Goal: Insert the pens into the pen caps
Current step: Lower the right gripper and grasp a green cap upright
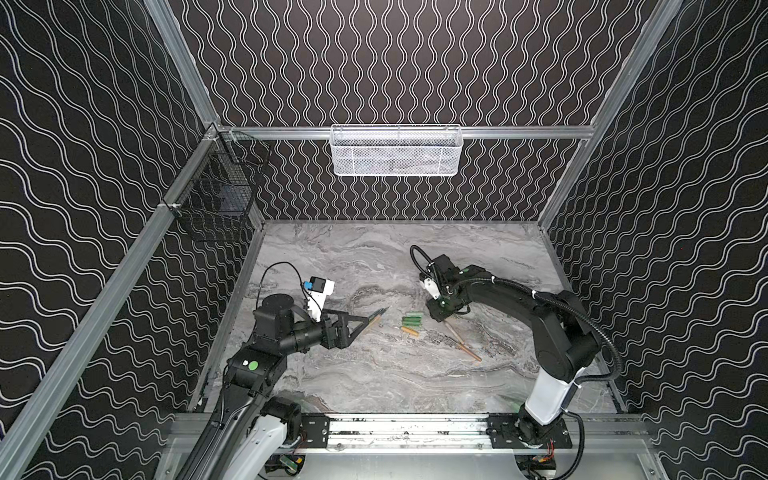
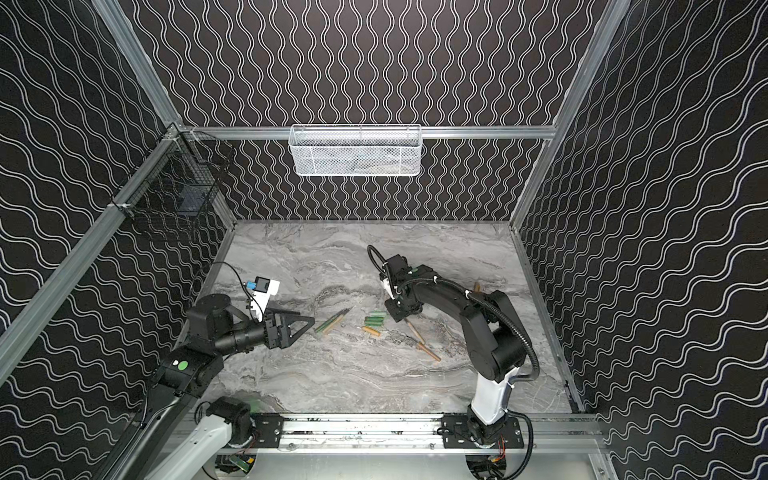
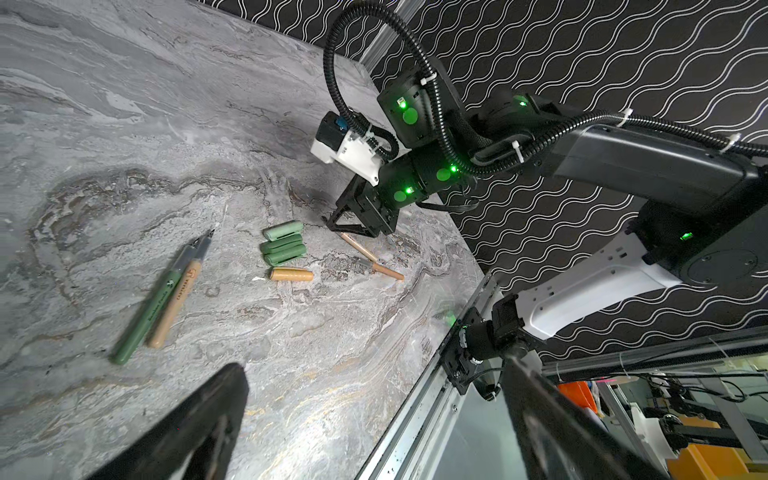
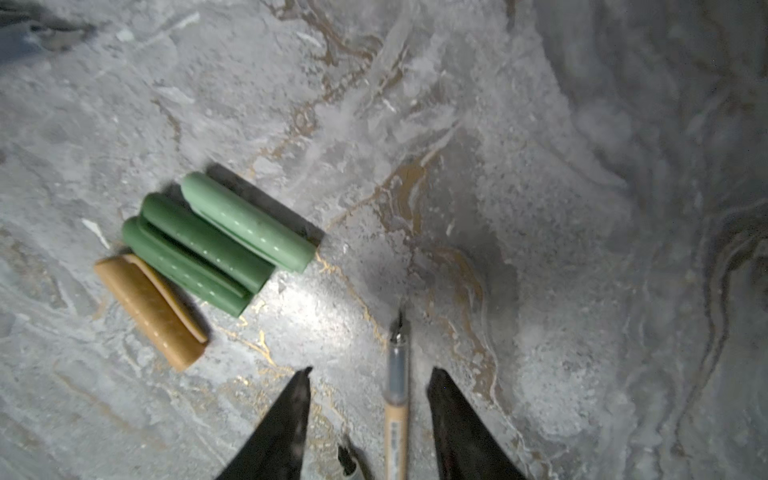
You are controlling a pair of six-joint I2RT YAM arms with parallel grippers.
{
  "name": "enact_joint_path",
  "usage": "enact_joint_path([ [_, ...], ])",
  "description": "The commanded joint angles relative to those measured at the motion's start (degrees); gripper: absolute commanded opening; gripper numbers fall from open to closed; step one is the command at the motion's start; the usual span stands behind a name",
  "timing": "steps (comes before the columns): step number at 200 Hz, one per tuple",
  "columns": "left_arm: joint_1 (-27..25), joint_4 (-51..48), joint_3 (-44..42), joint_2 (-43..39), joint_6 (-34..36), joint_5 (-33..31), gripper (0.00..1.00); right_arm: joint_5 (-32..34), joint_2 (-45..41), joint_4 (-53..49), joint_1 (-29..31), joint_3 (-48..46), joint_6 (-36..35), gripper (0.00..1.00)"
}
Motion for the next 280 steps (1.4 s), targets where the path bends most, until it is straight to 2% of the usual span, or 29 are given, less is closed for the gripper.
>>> enact_joint_path([
  [1,-0.1,1.0,0.5,-0.3,0.6,-0.6,0.99,-0.1,2.2,0.0,0.9,2.5,-2.8,0.5],
  [119,-0.1,1.5,0.4,-0.5,0.8,-0.4,0.98,-0.6,10.5,-1.5,4.1,9.8,-5.1,0.52],
  [205,-0.1,1.4,0.5,-0.7,0.8,-0.3,0.99,6.6,15.0,-3.5,3.5,14.2,-3.6,0.53],
  [280,0.0,2.0,0.5,0.2,0.8,0.0,0.99,0.7,11.2,-2.7,1.1,10.1,-5.0,0.53],
])
